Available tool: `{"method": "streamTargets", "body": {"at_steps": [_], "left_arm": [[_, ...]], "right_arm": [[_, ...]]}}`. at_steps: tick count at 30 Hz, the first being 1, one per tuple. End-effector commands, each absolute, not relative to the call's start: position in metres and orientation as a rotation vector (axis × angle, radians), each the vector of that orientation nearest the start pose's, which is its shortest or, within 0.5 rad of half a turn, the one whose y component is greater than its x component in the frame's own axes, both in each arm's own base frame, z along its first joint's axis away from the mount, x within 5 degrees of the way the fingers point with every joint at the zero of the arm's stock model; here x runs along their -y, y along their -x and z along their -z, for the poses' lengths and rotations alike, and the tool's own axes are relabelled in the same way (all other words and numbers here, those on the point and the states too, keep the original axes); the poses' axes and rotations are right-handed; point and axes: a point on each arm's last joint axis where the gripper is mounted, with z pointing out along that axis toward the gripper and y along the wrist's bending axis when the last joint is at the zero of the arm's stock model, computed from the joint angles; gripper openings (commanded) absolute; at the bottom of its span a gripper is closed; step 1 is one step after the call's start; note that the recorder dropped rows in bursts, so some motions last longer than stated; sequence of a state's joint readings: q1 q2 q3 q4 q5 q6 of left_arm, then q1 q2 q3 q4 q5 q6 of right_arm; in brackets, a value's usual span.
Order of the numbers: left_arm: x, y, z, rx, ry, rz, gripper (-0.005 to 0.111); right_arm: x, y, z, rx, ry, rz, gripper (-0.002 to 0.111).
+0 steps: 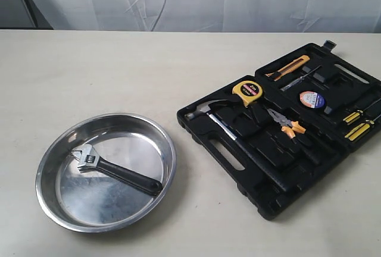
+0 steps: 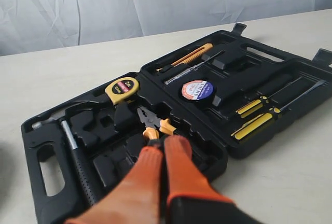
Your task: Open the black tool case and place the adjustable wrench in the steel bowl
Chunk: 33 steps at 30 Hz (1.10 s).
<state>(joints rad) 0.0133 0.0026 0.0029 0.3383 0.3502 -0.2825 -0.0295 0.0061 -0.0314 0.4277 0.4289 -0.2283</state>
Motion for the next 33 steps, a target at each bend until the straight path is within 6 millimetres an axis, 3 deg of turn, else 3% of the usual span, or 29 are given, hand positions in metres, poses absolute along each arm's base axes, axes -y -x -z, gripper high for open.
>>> {"method": "streamTargets", "body": {"at_steps": [1, 33], "left_arm": [[-0.0111, -0.0532, -0.1842, -1.806, 0.063, -0.138, 0.0], [-0.0111, -0.0532, -0.1842, -1.806, 0.063, -0.138, 0.0]], "right_arm": [[-0.014, -0.051, -0.1875, -1.848, -0.063, -0.252, 0.0], [-0.014, -0.051, -0.1874, -1.848, -0.064, -0.252, 0.0]]}}
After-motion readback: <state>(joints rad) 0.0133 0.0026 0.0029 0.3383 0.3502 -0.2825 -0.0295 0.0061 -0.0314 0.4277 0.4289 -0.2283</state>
